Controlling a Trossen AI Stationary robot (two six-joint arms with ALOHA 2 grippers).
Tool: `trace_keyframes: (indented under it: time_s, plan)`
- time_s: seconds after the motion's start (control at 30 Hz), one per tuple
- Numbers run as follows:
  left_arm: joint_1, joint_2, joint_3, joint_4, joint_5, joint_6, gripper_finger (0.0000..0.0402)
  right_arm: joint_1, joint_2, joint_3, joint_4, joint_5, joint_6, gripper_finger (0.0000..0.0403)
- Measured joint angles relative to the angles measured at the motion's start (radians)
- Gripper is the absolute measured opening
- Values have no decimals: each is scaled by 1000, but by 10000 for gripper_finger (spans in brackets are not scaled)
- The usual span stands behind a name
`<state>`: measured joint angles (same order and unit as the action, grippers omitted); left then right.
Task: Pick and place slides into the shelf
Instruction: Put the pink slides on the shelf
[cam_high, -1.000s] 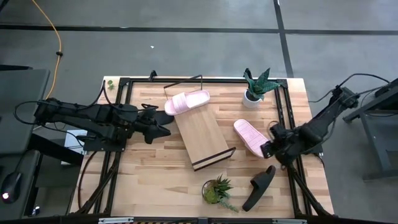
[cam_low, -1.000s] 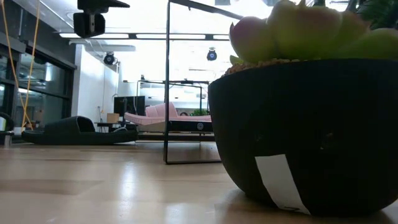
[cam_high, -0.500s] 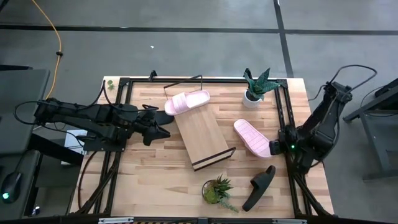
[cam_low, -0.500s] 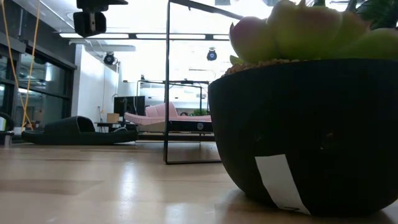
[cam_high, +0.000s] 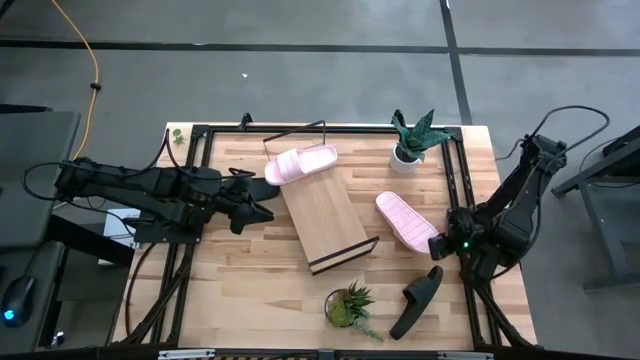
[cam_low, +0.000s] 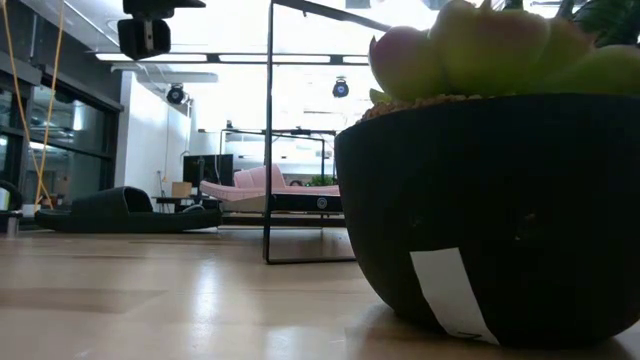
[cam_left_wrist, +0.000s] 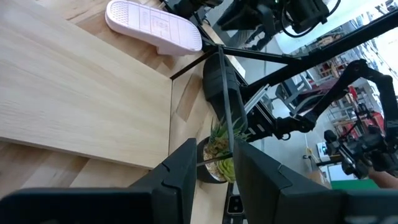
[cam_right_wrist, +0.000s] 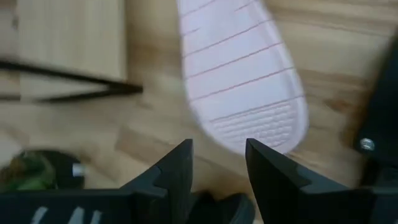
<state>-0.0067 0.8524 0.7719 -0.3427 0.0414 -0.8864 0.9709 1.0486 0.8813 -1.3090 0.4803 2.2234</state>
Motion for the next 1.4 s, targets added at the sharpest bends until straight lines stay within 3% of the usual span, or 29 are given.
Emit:
trace_keyframes:
  time_s: [0.37, 0.53, 0.97, 1.17, 1.4]
  plan:
    - [1, 0, 0, -2, -23, 0, 95, -254, 139, 0, 142, -250, -571, 139]
    - [1, 0, 0, -3, -19, -8, 95, -333, 253, 0, 149, -305, -736, 139]
    - [1, 0, 0, -6, -3, -28, 95, -331, 426, 21, 171, -325, -845, 139]
    - [1, 0, 0, -7, 0, -35, 95, -331, 480, 117, 79, -245, -855, 139]
    - [1, 0, 0, -7, 0, -35, 95, -319, 542, 184, -11, -239, -887, 139]
